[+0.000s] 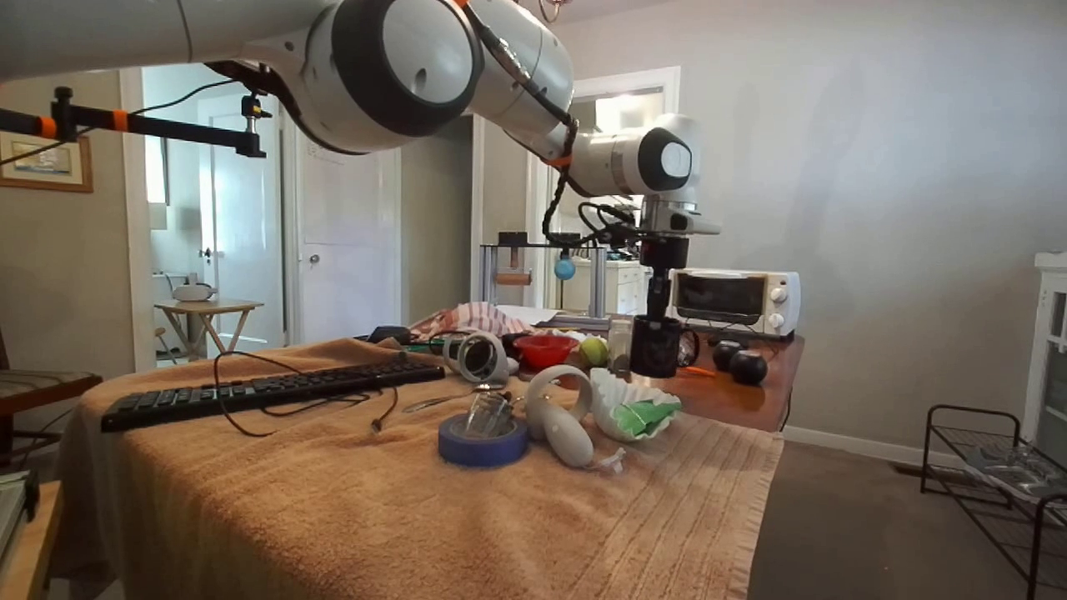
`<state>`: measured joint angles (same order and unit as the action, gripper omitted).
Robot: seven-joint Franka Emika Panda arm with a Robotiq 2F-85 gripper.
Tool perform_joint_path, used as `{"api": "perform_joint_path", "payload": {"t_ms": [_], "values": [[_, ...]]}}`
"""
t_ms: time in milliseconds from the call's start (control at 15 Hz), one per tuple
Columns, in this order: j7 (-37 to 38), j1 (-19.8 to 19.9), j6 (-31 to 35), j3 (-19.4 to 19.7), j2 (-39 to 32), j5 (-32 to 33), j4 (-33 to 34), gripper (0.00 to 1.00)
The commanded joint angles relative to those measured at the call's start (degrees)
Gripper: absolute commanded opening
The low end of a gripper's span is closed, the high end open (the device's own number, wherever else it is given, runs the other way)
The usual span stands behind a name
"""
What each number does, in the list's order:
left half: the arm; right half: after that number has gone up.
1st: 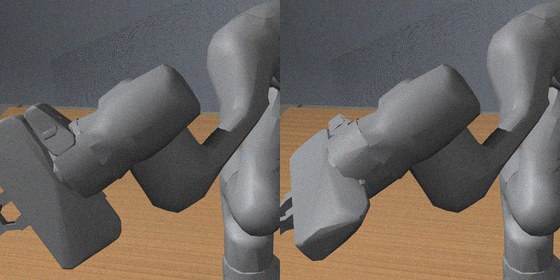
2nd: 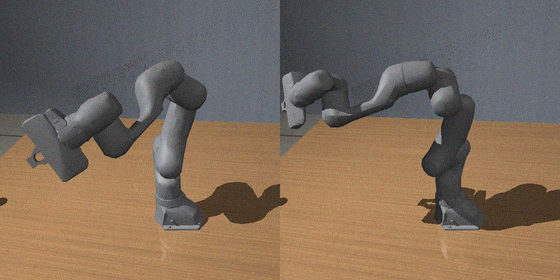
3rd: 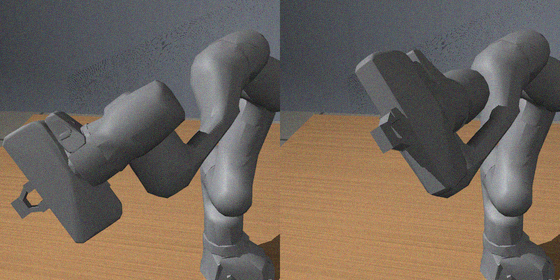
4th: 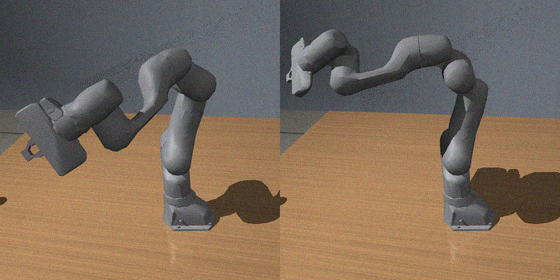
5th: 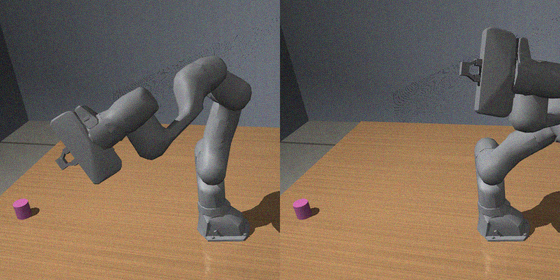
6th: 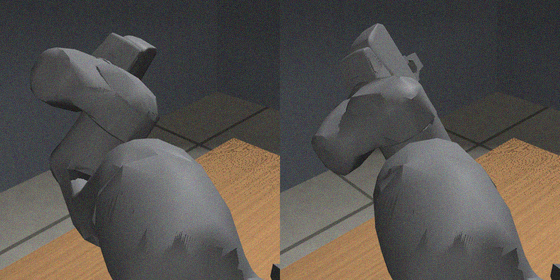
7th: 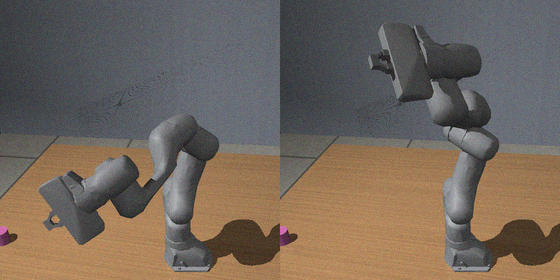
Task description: Take the black mug and put it on the orange towel
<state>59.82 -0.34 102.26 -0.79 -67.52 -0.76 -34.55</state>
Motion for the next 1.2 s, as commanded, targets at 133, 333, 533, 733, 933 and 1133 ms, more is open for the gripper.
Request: {"api": "perform_joint_path", "payload": {"t_ms": [133,333,533,733,933,1133], "values": [[-13.0,2.1,-0.8,-2.5,7.7,-0.8,-4.1,0.02],[-12.4,1.5,-1.5,-1.5,5.7,0.0,-0.9,0.1],[-14.4,2.2,-2.7,-1.9,7.7,0.0,-2.2,0.1],[-16.3,2.2,-2.6,-2.0,9.1,0.4,-4.2,0.02],[-23.3,3.4,-2.8,-3.0,11.9,0.0,-8.5,0.02],[-30.5,4.5,-1.8,-3.5,14.8,-0.3,-13.2,0.02]]}}
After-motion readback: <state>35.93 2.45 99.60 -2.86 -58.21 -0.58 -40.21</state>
